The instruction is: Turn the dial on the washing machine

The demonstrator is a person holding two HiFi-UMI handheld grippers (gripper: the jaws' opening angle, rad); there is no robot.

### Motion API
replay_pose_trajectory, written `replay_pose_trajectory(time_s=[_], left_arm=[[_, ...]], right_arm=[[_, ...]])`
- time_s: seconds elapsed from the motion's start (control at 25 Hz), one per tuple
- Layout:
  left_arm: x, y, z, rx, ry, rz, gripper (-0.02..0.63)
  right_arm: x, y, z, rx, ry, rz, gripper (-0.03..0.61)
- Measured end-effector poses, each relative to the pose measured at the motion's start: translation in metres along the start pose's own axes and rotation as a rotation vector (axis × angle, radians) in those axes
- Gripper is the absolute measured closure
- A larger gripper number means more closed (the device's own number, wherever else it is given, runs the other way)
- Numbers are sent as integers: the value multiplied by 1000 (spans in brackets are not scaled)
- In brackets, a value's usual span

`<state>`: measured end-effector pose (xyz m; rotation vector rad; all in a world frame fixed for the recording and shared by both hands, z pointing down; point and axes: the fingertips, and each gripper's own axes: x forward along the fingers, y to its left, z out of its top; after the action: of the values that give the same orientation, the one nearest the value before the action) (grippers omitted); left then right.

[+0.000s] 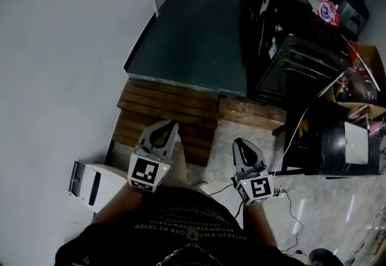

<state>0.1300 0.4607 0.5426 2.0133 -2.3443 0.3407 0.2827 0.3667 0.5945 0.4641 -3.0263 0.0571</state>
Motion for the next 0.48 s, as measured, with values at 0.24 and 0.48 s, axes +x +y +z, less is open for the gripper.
replay_pose_trajectory(time_s=[0.24, 0.48], left_arm=[[39, 36, -17, 9, 37, -22, 609], [82, 80, -44, -10, 52, -8, 609]], right_arm=[[50, -3, 10, -18, 29, 88, 558], [98, -8, 13, -142, 123, 241, 557]])
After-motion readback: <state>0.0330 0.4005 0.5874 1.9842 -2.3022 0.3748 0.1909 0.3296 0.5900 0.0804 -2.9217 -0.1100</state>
